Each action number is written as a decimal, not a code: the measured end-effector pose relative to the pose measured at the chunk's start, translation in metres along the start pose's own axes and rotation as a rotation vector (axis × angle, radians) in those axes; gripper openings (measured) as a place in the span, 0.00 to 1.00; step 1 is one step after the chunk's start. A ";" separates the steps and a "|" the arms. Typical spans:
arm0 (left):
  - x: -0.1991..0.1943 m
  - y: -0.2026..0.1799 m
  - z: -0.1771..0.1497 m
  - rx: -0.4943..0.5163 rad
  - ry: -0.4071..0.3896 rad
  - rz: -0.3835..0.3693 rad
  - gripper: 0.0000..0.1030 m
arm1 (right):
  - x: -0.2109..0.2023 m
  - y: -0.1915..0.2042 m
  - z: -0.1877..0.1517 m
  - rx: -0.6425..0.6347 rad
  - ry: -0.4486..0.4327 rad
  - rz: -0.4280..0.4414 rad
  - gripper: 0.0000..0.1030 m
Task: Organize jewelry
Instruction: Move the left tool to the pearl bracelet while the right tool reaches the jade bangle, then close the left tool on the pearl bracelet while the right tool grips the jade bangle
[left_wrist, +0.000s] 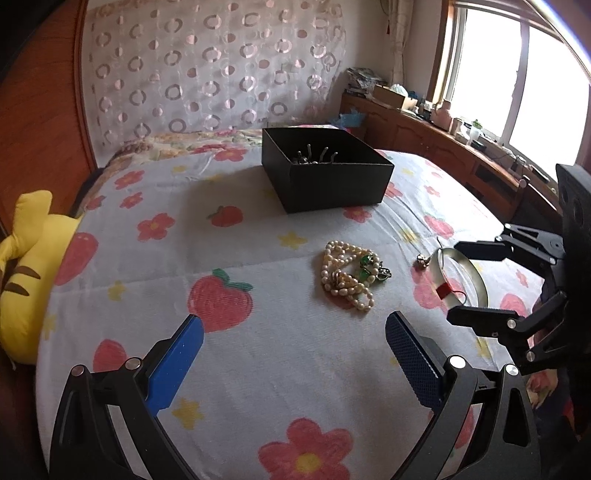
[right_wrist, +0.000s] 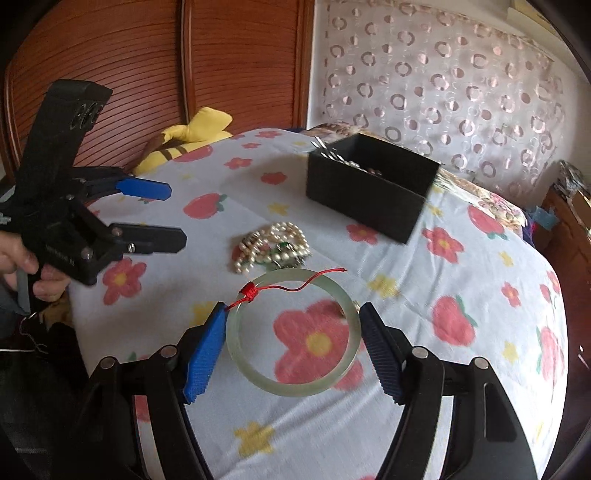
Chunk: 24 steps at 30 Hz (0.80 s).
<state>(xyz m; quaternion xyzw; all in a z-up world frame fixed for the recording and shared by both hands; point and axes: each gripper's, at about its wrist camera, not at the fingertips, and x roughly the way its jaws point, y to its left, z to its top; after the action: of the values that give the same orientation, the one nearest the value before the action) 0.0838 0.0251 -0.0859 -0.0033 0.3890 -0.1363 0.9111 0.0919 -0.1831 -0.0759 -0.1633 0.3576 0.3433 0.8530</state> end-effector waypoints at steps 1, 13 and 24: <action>0.001 -0.001 0.001 -0.001 0.002 -0.008 0.92 | -0.002 -0.002 -0.004 0.006 0.000 -0.006 0.72; 0.034 -0.009 0.033 -0.022 0.083 -0.124 0.29 | -0.001 -0.009 -0.017 0.050 -0.017 -0.024 0.72; 0.070 -0.015 0.057 0.031 0.162 -0.090 0.21 | -0.005 -0.009 -0.020 0.068 -0.040 -0.027 0.72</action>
<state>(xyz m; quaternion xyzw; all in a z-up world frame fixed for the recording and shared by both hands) 0.1673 -0.0132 -0.0939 0.0045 0.4588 -0.1830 0.8695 0.0858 -0.2025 -0.0854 -0.1319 0.3496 0.3224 0.8697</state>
